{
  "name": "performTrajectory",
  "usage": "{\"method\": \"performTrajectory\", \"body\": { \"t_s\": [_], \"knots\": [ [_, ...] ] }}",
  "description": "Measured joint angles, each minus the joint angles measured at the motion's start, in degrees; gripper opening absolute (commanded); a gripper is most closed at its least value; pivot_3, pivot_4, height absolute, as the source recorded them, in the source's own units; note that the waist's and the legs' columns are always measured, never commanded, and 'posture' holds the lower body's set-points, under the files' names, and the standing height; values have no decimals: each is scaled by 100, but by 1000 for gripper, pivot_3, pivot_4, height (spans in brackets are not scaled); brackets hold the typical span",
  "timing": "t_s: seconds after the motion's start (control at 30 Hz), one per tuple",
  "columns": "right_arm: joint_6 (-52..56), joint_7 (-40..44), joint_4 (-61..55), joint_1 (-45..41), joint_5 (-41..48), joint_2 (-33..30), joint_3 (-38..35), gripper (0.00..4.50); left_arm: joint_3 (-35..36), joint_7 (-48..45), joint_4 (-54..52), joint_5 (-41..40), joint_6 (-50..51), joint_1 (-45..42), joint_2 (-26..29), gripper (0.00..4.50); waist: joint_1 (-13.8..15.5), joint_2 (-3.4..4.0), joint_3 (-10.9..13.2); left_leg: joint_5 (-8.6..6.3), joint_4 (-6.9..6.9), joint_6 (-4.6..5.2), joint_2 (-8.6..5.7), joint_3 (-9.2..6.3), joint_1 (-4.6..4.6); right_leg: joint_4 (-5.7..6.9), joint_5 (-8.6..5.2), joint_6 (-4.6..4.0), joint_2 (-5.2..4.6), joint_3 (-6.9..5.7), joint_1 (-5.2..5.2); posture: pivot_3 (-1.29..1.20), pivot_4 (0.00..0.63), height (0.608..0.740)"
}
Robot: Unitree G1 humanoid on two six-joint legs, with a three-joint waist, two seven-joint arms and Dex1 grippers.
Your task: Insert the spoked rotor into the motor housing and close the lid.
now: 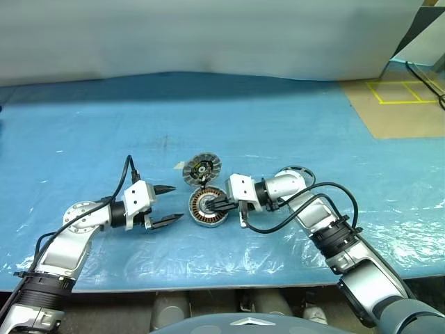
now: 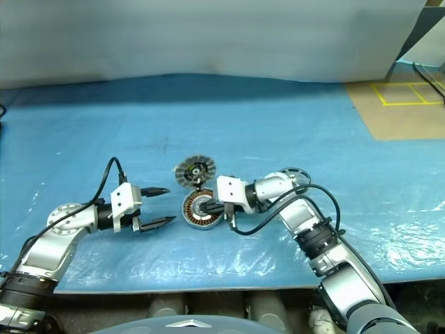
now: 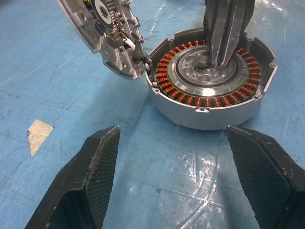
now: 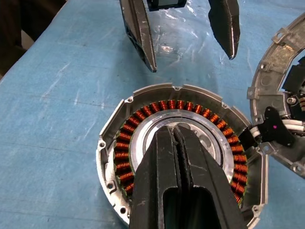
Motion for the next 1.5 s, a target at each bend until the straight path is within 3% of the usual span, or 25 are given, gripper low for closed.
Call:
{"method": "performTrajectory", "body": {
  "t_s": [1.1,1.5],
  "knots": [
    [197,70,-97,-220,-78,67,5,44,-1,-18,30,32,-6,10,-3,3732,1,0,0,0,4,1,2,0,-8,-2,11,10,1,0,-6,0,150,740],
    [-305,60,689,-402,-115,312,0,44,0,-12,-4,29,6,18,-1,3732,-16,0,0,0,4,1,3,0,-2,0,5,-1,1,0,-3,0,150,740]
  ]
}}
